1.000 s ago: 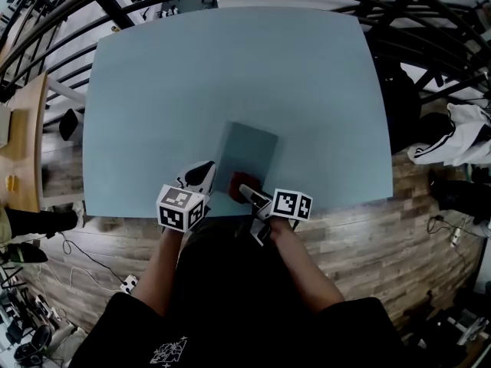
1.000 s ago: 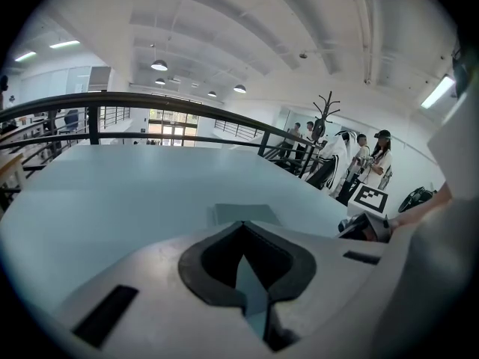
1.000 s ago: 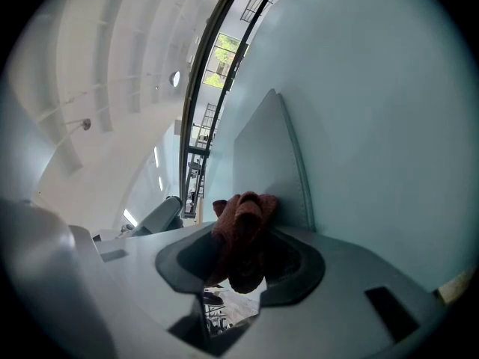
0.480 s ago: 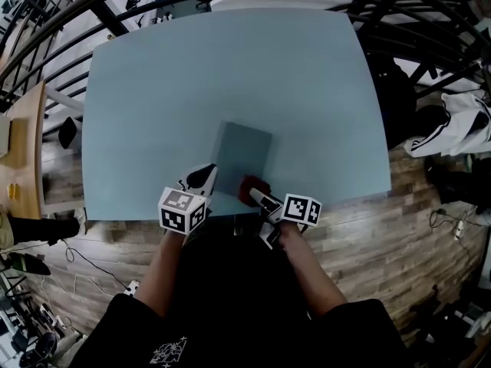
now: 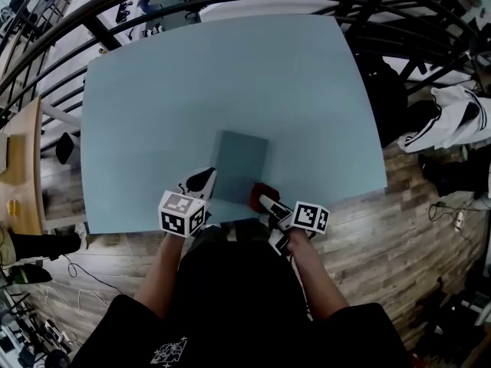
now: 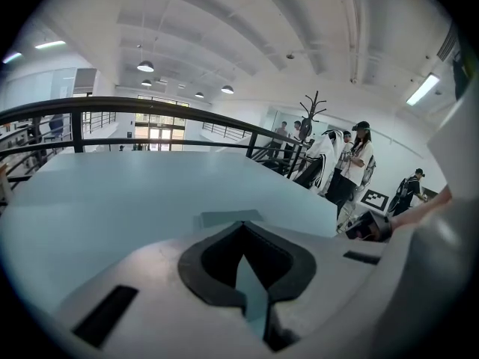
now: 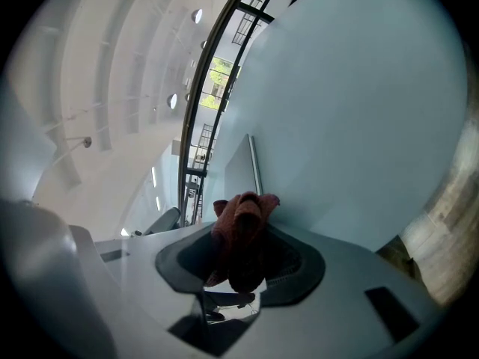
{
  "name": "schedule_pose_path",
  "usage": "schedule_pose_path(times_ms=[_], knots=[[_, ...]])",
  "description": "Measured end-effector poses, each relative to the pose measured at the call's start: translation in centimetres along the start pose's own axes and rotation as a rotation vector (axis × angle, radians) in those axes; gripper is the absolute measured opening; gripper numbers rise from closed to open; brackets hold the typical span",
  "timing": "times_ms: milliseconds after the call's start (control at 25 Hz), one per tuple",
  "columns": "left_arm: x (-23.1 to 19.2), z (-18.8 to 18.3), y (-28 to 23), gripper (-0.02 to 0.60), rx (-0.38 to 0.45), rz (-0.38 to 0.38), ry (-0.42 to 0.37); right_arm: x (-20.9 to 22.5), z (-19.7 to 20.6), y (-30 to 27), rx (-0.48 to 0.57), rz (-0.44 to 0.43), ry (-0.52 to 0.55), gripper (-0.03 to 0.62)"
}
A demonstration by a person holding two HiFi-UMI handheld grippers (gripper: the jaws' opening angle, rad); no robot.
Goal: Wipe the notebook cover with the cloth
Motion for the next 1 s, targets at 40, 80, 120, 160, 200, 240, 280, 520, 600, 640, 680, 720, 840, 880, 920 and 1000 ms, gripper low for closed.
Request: schedule_pose_path(times_ms=[40,80,120,160,200,240,280,520,600,640,680,720,840,880,920,1000], knots=[[-0.1,-0.1,0.2,0.006,0.001,0.005,-0.003,-0.3,-0.1,0.3,0.013,-0.014,-0.003,0.147],[-0.3,-0.2,0.4,0.006,0.002,0.009,-0.007,-0.7,-0.1,0.6,0.028,-0.028,-0.006,0.147],[-0.5,-0.3,0.7,0.006,0.004,0.014,-0.010,-1.1,-0.2,0.8,0.045,-0.039,-0.006,0.147],[-0.6,-0.3,1.0,0.006,0.005,0.019,-0.013,-1.6,-0.3,1.1,0.063,-0.047,-0.005,0.147],[-0.8,-0.3,1.4,0.006,0.005,0.023,-0.015,-2.0,-0.4,1.3,0.083,-0.053,-0.002,0.147],[-0.9,-0.3,1.8,0.006,0.005,0.027,-0.019,-2.5,-0.5,1.6,0.103,-0.059,0.001,0.147],[-0.9,-0.4,2.2,0.006,0.005,0.032,-0.023,-3.0,-0.6,1.8,0.124,-0.065,0.003,0.147],[-0.7,-1.3,4.5,0.006,0.020,0.075,-0.059,-5.8,-0.8,3.7,0.275,-0.071,0.038,0.149],[-0.6,-1.6,5.5,0.006,0.033,0.086,-0.067,-7.1,-0.7,4.5,0.333,-0.099,0.030,0.149],[-0.6,-1.8,6.2,0.006,0.040,0.090,-0.070,-7.8,-0.7,4.9,0.360,-0.108,0.032,0.149],[-0.6,-2.1,6.9,0.006,0.045,0.093,-0.075,-8.7,-0.5,5.4,0.386,-0.113,0.036,0.150],[-0.6,-2.5,7.7,0.006,0.049,0.095,-0.082,-9.7,-0.4,5.8,0.409,-0.111,0.041,0.152],[-0.9,-4.0,9.5,0.006,0.064,0.113,-0.111,-12.5,-0.3,7.2,0.484,-0.089,0.082,0.153],[-1.0,-4.3,10.0,0.006,0.070,0.120,-0.118,-13.2,-0.3,7.6,0.508,-0.082,0.099,0.153],[-1.0,-4.6,10.5,0.006,0.077,0.127,-0.124,-13.7,-0.2,7.8,0.528,-0.075,0.115,0.153],[-0.9,-4.8,11.7,0.006,0.090,0.142,-0.133,-14.8,0.3,8.3,0.560,-0.062,0.138,0.152]])
Point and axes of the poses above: the fingertips, and each gripper's own axes: y backward along the fingers, x to its right, z out of its underside, the point moved 6 cm from there along y, backward along the fingers, and after that the axes turned 12 degrees about z, right-handed, at the moved point
